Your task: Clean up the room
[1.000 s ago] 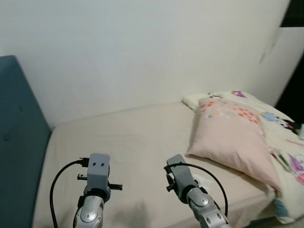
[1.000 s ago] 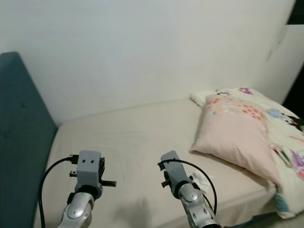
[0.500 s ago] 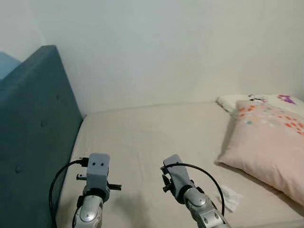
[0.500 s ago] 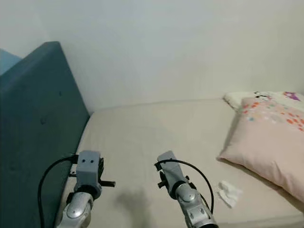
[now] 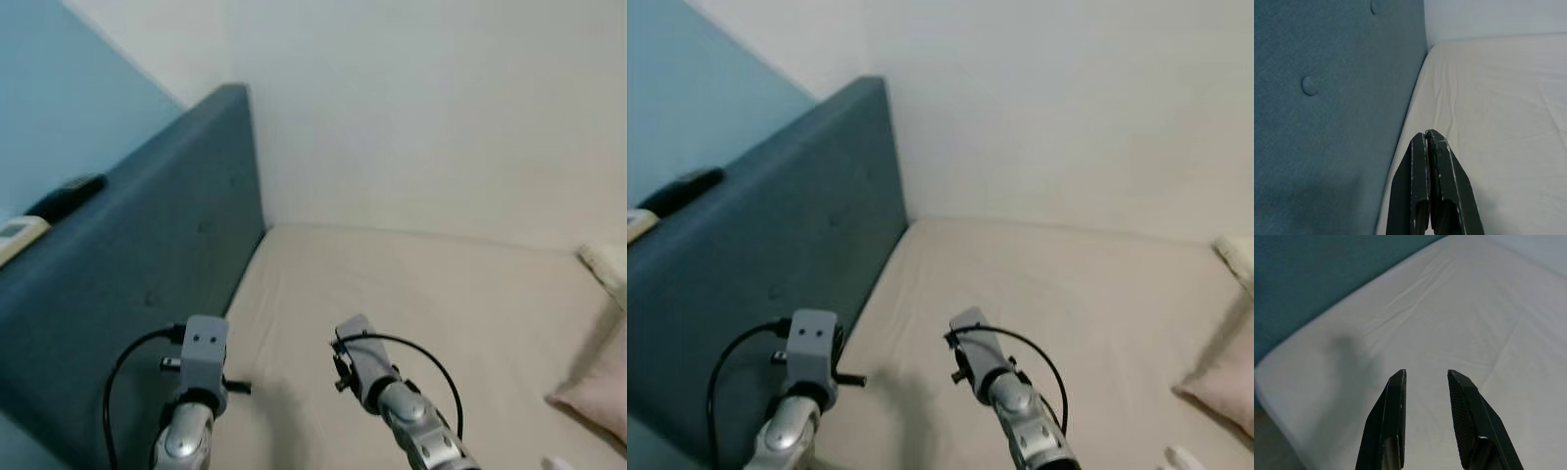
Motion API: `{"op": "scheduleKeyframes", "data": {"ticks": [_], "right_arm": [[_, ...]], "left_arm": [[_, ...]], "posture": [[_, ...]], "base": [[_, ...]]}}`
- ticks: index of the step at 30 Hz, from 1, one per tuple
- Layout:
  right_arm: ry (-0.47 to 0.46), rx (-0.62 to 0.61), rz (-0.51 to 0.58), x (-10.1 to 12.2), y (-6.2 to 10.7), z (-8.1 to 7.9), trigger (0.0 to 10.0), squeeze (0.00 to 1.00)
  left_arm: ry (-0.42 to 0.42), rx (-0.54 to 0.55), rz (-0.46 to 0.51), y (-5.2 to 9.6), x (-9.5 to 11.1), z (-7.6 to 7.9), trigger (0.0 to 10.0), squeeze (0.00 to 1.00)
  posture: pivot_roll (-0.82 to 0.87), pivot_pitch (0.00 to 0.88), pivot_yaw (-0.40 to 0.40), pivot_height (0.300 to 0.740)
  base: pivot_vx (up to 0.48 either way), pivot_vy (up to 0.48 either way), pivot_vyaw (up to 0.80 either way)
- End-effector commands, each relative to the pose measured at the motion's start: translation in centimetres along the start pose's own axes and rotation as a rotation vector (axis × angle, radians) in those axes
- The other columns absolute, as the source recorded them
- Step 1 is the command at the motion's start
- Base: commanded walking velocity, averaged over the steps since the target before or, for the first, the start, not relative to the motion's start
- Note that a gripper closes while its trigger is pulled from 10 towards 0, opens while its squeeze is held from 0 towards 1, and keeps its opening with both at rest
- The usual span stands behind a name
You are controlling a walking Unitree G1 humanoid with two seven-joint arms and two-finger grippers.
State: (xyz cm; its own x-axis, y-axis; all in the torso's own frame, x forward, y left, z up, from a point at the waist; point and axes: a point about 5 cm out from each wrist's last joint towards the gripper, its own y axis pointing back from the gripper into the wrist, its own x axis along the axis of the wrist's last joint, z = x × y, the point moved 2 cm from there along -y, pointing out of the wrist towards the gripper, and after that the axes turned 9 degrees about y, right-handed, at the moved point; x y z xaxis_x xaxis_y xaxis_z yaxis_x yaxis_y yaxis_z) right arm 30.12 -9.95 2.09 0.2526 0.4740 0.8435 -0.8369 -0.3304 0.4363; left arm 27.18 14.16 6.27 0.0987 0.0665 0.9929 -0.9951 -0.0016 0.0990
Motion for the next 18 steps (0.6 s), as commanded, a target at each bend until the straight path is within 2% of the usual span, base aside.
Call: {"op": "scheduleKeyframes", "data": {"ticks": [1,11,18], "right_arm": [[-0.002,-0.013,-0.001,-0.2,0.2,0.3,10.0,0.0],[-0.001,-0.027,-0.014,-0.5,0.2,0.5,10.0,0.0],[-0.006,-0.041,-0.02,-0.6,0.3,0.6,10.0,0.0]], "left_arm": [[-0.001,-0.018,-0.003,0.0,-0.1,0.3,10.0,0.0],[-0.013,-0.103,-0.021,0.2,-0.2,1.4,10.0,0.0],[-0.014,-0.123,-0.023,0.1,-0.2,1.7,10.0,0.0]], "posture": [[-0.02,0.0,-0.022,0.74],[-0.02,0.0,-0.018,0.74],[-0.03,0.0,-0.015,0.74]], "base": [[0.0,0.0,0.0],[0.0,0.0,0.0],[0.0,-0.316,0.0]]}}
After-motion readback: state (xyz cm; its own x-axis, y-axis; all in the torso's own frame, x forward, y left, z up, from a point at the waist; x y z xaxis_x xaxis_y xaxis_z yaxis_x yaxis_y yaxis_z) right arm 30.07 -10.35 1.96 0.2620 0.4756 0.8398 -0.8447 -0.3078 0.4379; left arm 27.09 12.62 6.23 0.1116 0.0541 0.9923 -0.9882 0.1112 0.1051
